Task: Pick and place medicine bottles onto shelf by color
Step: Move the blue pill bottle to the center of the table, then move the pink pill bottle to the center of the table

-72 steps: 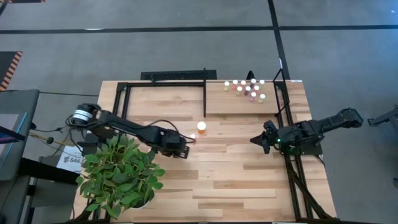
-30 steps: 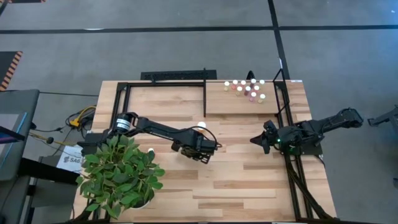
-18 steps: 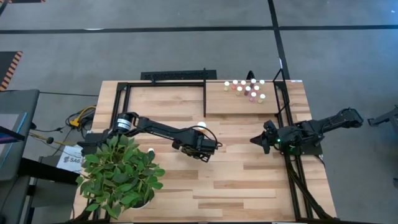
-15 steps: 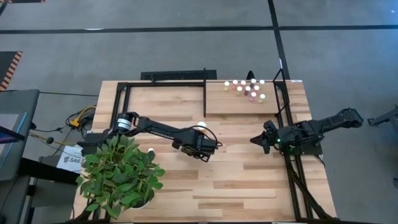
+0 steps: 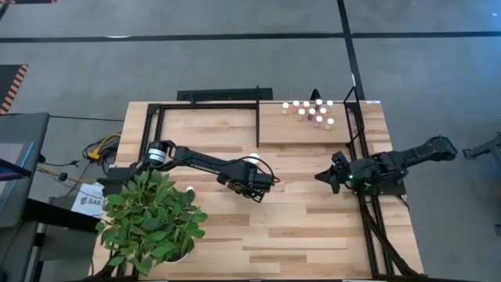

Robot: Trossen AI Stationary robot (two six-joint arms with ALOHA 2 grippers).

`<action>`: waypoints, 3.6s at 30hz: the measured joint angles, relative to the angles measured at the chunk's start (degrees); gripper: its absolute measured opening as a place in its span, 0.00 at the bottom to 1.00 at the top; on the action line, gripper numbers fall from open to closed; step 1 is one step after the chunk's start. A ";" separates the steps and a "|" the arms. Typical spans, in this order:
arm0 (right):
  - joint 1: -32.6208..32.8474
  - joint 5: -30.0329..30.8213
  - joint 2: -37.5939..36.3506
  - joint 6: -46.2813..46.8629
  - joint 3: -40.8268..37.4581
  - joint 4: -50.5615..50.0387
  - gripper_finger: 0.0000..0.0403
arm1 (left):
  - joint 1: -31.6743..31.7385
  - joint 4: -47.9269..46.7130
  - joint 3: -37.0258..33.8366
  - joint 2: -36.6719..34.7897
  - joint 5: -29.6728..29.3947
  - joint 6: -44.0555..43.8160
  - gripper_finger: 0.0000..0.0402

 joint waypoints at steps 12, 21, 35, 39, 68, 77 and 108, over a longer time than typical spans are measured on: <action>0.00 0.01 0.00 0.00 0.00 0.00 0.14 | 0.02 -5.67 2.69 0.00 4.65 1.88 0.57; 0.00 0.01 0.00 0.00 0.00 0.00 0.14 | -0.35 -18.69 11.23 -0.02 7.27 6.17 0.70; 0.00 0.01 0.00 0.00 0.00 -0.02 0.14 | -5.54 -23.78 -1.56 -17.45 -7.84 -1.07 0.70; 0.00 0.02 0.00 0.00 0.00 -0.02 0.14 | -5.86 -20.12 -13.88 -24.28 -5.80 -6.14 0.70; 0.00 0.00 0.00 0.00 0.00 -0.02 0.14 | -6.62 6.78 -49.25 -39.52 2.97 -28.53 0.67; 0.00 0.01 0.00 0.00 0.00 -0.02 0.14 | -6.62 7.25 -49.25 -39.52 1.53 -29.13 0.36; 0.00 0.02 0.00 0.00 0.02 -0.02 0.14 | -0.81 21.55 -48.29 -37.84 0.93 -21.53 0.19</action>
